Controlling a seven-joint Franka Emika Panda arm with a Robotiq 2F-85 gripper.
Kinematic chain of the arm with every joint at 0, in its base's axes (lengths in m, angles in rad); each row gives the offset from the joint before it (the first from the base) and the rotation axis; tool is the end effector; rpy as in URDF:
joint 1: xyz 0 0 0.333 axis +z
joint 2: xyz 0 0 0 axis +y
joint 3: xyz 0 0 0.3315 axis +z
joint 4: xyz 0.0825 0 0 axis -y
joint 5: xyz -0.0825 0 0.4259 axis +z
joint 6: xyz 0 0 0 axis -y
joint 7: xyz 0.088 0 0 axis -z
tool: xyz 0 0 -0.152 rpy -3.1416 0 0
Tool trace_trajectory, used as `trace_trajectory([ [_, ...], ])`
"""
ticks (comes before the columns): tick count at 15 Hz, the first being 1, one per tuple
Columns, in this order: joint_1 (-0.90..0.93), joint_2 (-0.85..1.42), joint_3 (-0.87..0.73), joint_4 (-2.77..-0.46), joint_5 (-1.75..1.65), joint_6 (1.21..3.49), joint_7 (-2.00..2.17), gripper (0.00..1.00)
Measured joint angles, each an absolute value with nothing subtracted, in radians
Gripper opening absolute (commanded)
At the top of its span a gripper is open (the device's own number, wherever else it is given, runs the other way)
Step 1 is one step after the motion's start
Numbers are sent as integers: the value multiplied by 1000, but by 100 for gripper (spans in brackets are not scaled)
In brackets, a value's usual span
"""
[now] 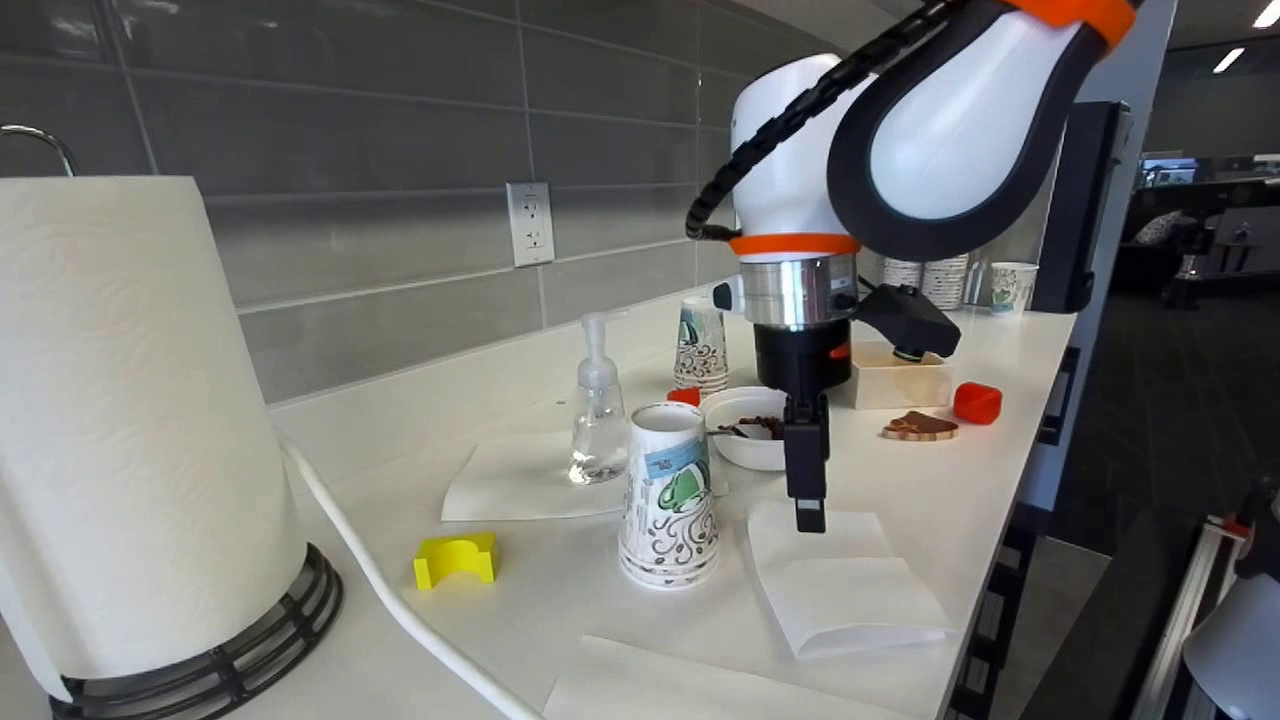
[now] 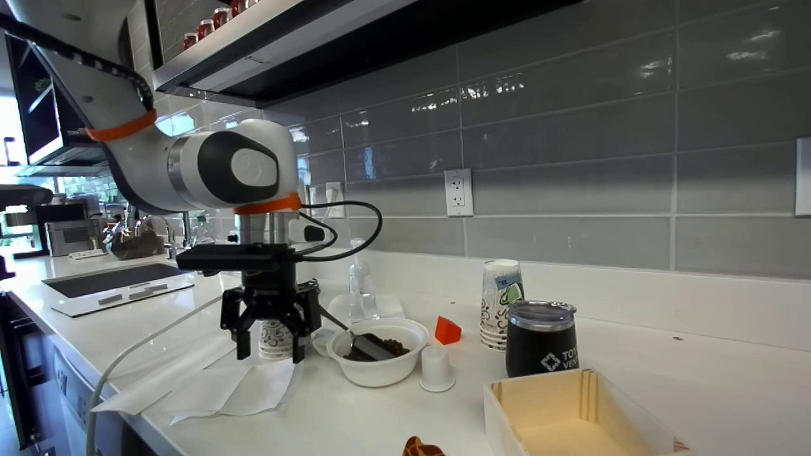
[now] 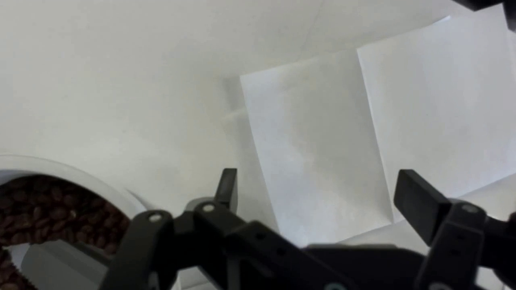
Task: Use the tissue to wipe the counter
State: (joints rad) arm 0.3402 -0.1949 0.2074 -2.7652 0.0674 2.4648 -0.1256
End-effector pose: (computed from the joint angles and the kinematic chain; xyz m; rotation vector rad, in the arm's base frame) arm 0.3334 0.1974 0.1986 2.9694 0.9387 -0.1651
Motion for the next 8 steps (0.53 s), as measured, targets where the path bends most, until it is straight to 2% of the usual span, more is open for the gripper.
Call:
trace_trajectory([
  [4, 342, -118, 233, -2765, 75, 2504, -127, 100],
  [5, 342, -102, 240, -2765, 75, 2514, -127, 75],
  [6, 342, -89, 246, -2765, 75, 2525, -127, 74],
  [8, 342, -70, 256, -2764, 75, 2541, -127, 59],
])
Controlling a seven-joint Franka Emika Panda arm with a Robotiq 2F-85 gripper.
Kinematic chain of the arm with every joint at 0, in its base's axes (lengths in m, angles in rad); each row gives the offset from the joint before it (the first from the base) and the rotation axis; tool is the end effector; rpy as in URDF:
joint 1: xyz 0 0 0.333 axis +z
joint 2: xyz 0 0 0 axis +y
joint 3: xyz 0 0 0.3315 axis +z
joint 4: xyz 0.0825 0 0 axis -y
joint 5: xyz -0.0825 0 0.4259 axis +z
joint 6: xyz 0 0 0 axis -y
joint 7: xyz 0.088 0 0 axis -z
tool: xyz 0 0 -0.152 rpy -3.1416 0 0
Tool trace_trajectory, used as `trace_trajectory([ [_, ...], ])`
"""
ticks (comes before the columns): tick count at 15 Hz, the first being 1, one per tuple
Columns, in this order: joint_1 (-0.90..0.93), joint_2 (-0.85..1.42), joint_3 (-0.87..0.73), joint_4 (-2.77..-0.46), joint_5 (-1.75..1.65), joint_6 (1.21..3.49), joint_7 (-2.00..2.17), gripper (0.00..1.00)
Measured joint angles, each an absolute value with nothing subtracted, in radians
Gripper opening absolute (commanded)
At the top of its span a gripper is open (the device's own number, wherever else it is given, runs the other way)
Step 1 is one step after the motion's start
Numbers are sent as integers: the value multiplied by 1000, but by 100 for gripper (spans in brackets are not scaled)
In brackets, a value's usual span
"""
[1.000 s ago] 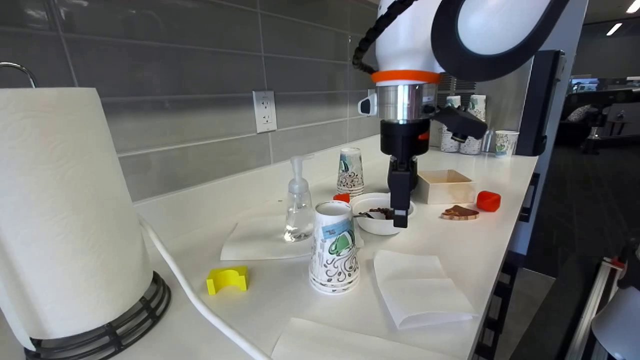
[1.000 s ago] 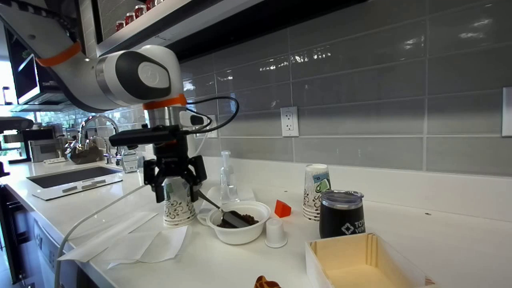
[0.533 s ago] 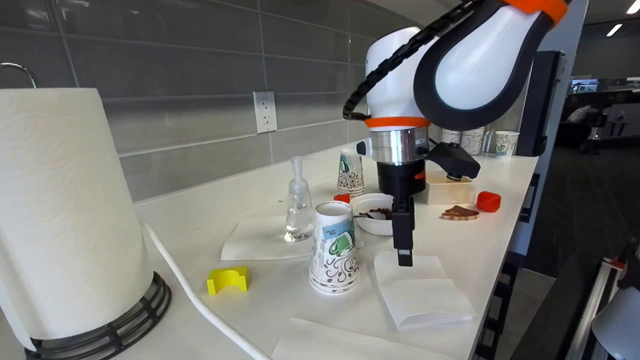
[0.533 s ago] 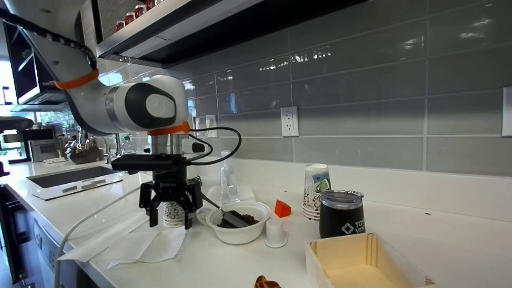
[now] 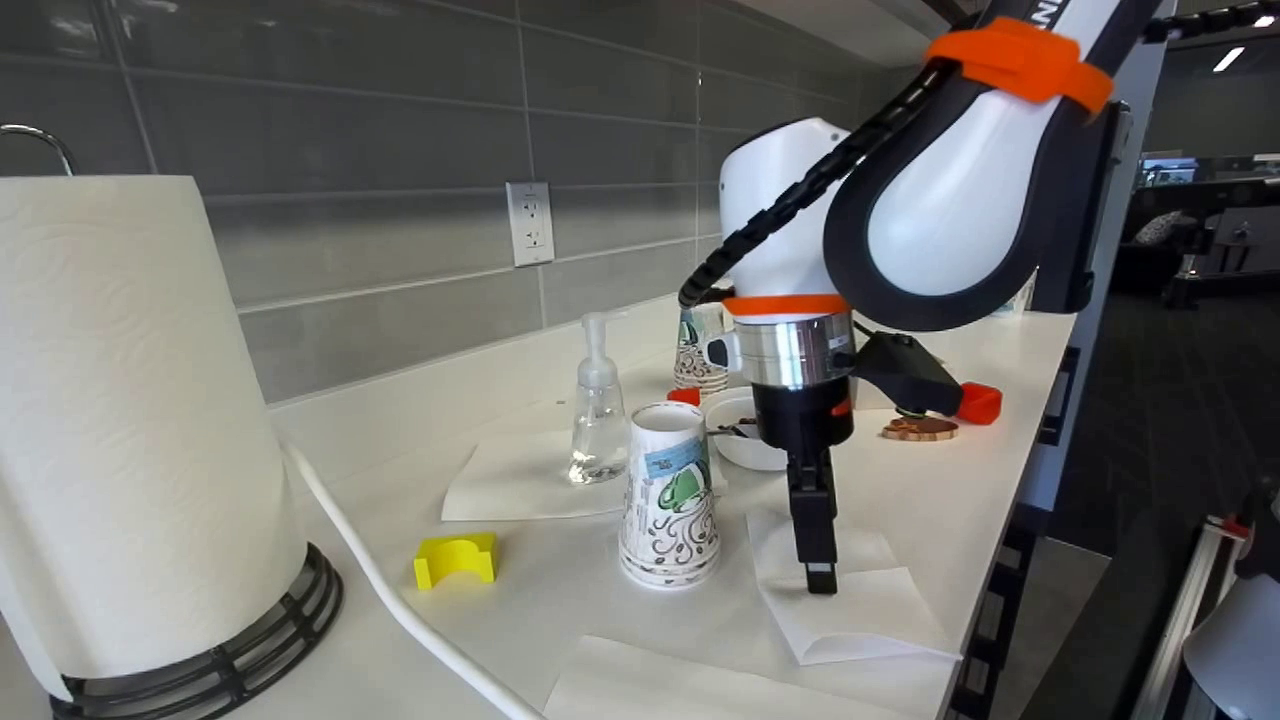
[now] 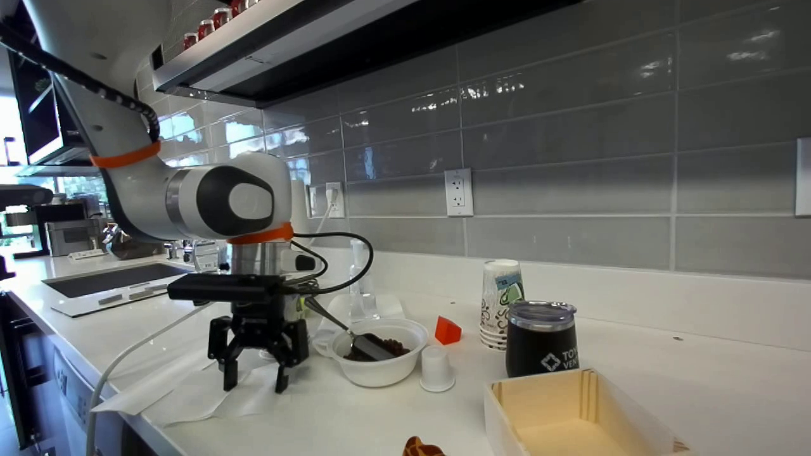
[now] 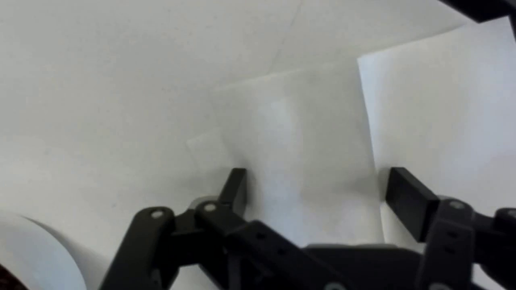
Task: Use the tissue to wipe the counter
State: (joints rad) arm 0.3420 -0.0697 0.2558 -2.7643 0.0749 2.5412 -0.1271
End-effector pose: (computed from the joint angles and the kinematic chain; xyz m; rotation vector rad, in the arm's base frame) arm 0.3163 0.2125 0.1565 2.9484 1.0063 -0.2425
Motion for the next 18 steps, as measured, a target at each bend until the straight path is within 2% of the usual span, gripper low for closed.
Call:
trace_trajectory([
  [6, 342, -68, 265, -2756, 75, 2567, -122, 12],
  [8, 339, -68, 265, -2755, 70, 2576, -109, 0],
  [18, 183, -56, 199, -2755, -145, 2632, 164, 3],
])
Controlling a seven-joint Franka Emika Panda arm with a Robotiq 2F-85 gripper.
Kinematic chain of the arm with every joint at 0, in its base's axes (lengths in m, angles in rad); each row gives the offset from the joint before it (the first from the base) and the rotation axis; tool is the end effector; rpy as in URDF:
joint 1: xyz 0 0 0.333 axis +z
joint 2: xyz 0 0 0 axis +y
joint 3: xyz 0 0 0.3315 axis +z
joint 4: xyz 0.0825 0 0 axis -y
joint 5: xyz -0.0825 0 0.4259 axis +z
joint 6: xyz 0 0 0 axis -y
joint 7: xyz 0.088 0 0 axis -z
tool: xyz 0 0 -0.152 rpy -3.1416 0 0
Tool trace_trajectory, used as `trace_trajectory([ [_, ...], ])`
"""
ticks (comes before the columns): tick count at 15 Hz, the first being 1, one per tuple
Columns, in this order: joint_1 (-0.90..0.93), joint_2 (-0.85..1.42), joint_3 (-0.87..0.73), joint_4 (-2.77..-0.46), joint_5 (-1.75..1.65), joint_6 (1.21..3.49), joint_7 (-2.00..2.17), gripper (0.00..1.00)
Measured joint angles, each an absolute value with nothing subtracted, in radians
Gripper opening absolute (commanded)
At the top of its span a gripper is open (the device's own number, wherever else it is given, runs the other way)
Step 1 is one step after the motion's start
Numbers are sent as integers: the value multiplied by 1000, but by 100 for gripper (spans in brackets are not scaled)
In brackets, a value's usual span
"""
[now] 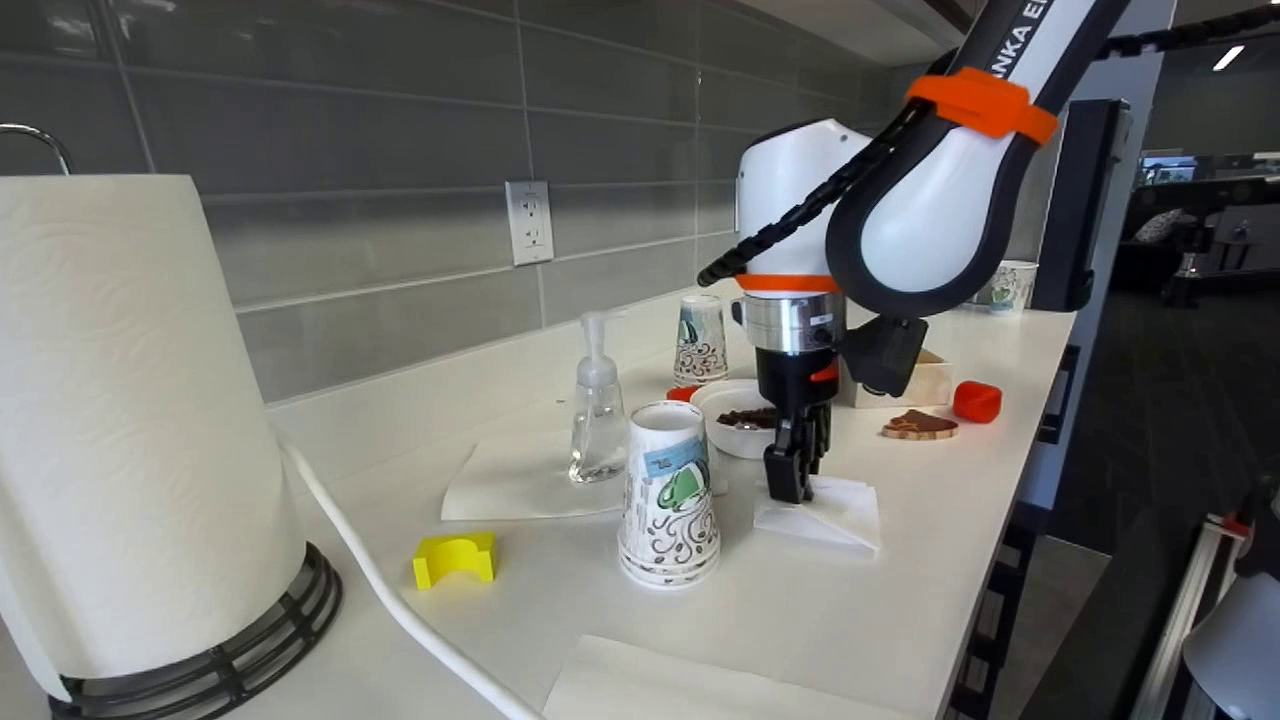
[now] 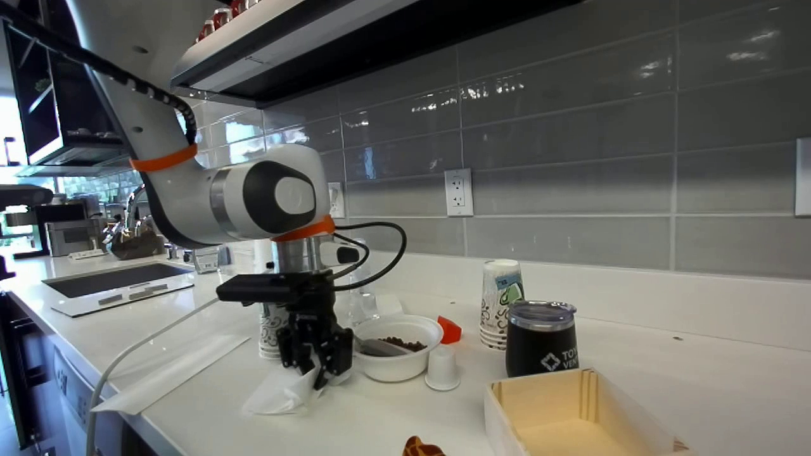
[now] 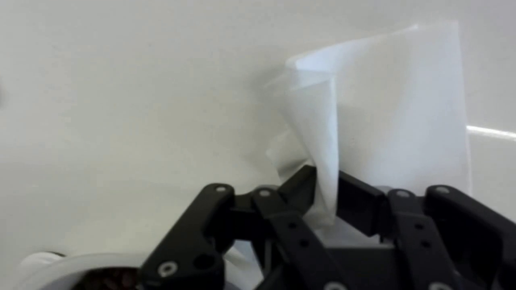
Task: Use the tissue to wipe the counter
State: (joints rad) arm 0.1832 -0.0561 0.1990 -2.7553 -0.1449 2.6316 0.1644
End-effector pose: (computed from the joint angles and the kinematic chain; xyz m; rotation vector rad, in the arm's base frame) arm 0.3699 0.1469 0.1610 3.0021 0.5247 -0.0699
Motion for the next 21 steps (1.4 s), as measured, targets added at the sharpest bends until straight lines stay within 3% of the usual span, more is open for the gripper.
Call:
trace_trajectory([
  [12, 55, -39, 94, -2755, -319, 2535, 339, 3],
  [16, 60, -39, 98, -2754, -315, 2412, 321, 3],
  [21, 110, -35, 141, -2753, -267, 2422, 203, 3],
])
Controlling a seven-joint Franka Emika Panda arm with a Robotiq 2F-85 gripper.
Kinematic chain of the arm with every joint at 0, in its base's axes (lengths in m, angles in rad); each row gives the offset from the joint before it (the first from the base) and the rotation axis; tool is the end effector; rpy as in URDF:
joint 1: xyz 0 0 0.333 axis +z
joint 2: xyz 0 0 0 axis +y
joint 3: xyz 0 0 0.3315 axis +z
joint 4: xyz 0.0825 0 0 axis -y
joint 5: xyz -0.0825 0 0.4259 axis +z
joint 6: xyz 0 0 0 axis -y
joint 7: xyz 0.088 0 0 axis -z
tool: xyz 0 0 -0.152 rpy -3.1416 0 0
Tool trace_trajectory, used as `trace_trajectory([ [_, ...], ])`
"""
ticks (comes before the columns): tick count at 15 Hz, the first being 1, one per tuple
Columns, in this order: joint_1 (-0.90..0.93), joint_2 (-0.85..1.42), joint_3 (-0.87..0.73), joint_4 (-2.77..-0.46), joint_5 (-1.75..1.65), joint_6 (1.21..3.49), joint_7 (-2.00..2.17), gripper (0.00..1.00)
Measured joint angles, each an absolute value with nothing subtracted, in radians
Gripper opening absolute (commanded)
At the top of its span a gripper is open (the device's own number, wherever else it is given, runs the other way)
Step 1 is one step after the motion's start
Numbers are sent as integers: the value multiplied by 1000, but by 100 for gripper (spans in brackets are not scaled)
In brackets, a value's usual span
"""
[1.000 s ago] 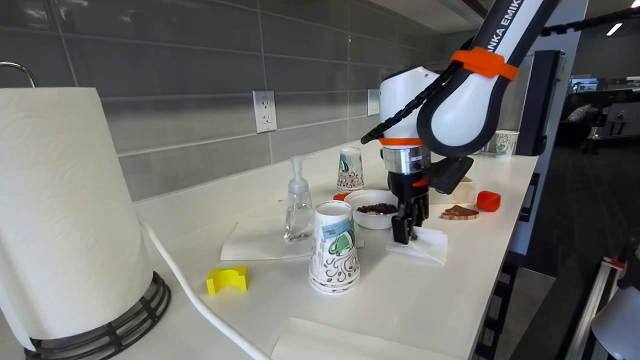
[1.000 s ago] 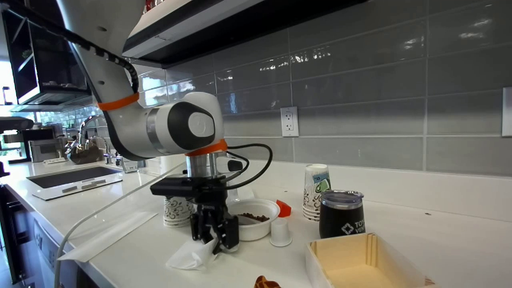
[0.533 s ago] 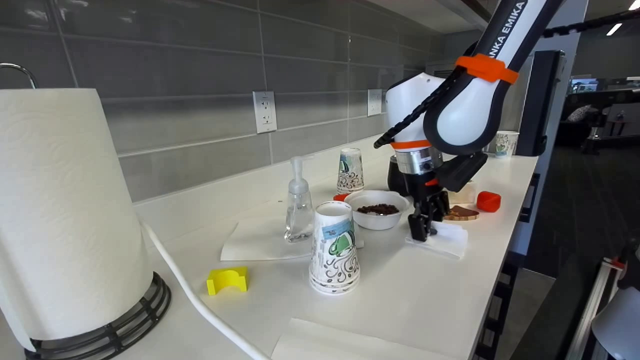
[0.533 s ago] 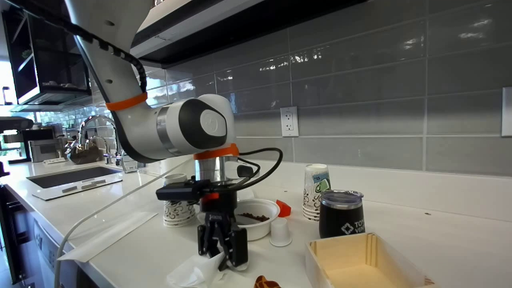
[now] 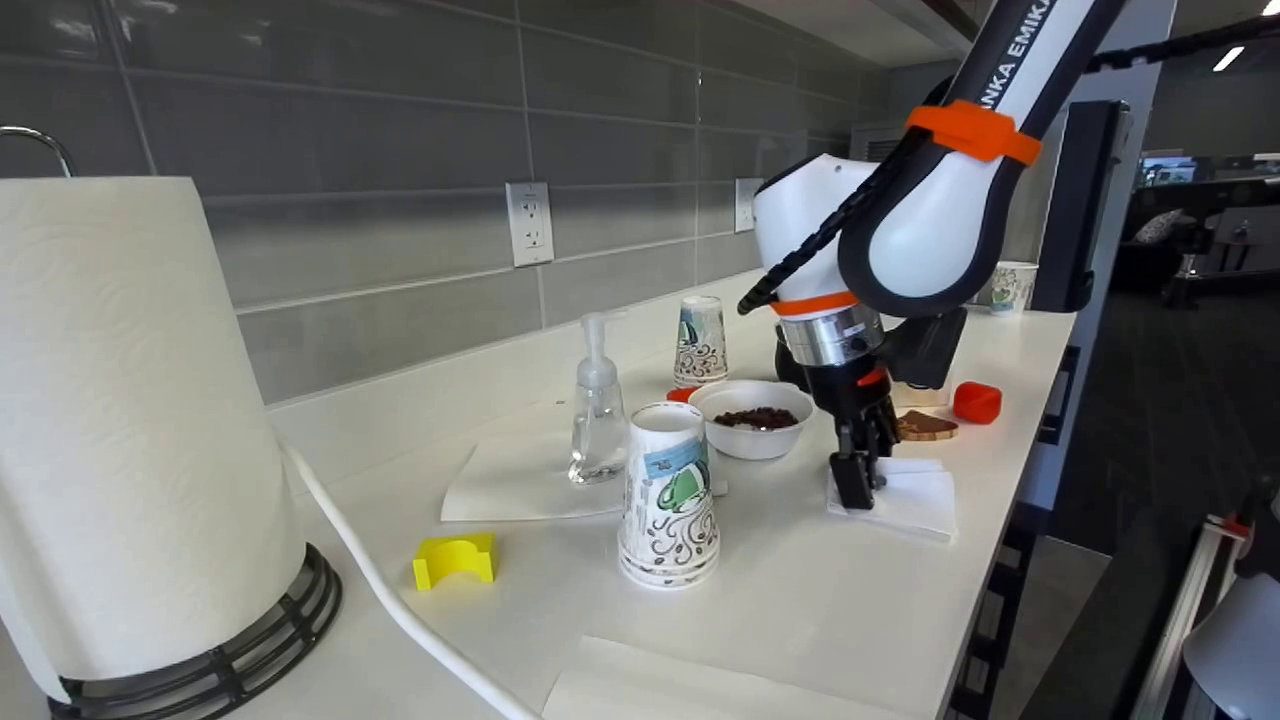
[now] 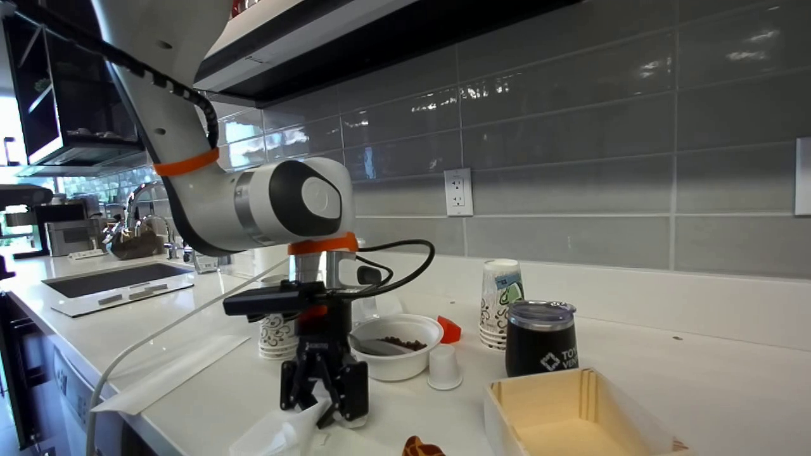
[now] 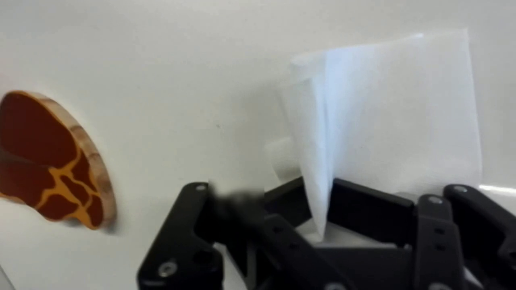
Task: Use the tissue to wipe the counter
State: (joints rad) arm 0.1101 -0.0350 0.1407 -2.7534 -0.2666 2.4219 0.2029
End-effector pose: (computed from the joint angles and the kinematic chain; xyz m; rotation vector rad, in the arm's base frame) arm 0.3529 0.0802 0.1421 2.8794 0.3973 -0.3724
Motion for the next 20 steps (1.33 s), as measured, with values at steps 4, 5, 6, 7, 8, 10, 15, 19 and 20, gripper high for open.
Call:
trace_trajectory([
  [4, 166, -27, 186, -2754, -193, 2507, 132, 3],
  [5, 173, -26, 192, -2754, -192, 2528, 132, 3],
  [6, 175, -25, 194, -2754, -194, 2543, 139, 3],
  [7, 175, -25, 194, -2754, -200, 2555, 150, 3],
  [8, 172, -25, 192, -2753, -220, 2561, 176, 3],
  [10, 160, -25, 181, -2753, -283, 2563, 258, 3],
  [15, 105, -27, 135, -2752, -467, 2549, 488, 3],
  [19, 71, -33, 106, -2750, -538, 2508, 584, 3],
  [20, 67, -34, 103, -2748, -538, 2493, 584, 3],
])
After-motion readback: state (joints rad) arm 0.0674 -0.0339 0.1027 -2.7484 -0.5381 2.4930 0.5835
